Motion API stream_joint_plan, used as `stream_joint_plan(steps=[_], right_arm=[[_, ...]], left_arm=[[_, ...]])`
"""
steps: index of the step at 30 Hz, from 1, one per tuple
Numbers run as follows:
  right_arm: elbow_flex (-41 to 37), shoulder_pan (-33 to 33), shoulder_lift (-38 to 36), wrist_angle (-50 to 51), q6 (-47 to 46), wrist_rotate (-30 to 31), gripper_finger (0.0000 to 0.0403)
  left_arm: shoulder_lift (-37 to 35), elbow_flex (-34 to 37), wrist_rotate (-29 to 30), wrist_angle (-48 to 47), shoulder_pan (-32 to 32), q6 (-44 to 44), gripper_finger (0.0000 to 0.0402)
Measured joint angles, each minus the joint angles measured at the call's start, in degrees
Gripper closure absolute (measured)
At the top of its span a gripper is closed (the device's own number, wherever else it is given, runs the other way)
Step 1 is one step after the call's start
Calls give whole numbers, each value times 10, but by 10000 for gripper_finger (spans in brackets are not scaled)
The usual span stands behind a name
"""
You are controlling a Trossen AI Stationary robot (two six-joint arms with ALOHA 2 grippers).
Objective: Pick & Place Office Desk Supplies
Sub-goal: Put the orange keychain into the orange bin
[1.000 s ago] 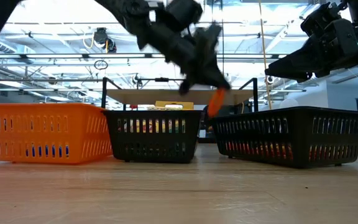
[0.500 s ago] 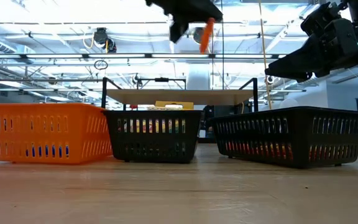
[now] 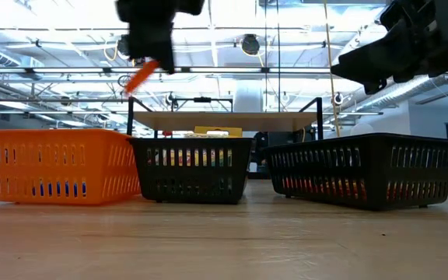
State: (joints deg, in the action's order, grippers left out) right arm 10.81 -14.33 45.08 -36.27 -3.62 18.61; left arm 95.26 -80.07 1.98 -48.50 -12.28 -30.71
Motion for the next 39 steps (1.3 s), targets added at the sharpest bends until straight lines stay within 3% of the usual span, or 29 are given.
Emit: stream_joint_plan(steps=[18, 29, 32, 39], right_arm=[[0, 0, 0, -2, 0, -10, 248], [0, 0, 0, -8, 3, -9, 248], [0, 0, 0, -12, 2, -9, 248], [0, 0, 0, -28, 6, -8, 248]], left_arm=[[0, 0, 12, -55, -62, -151, 397], [0, 0, 51, -52, -76, -142, 318], [0, 0, 110, -52, -79, -134, 292], [0, 9, 356, -49, -81, -134, 266]])
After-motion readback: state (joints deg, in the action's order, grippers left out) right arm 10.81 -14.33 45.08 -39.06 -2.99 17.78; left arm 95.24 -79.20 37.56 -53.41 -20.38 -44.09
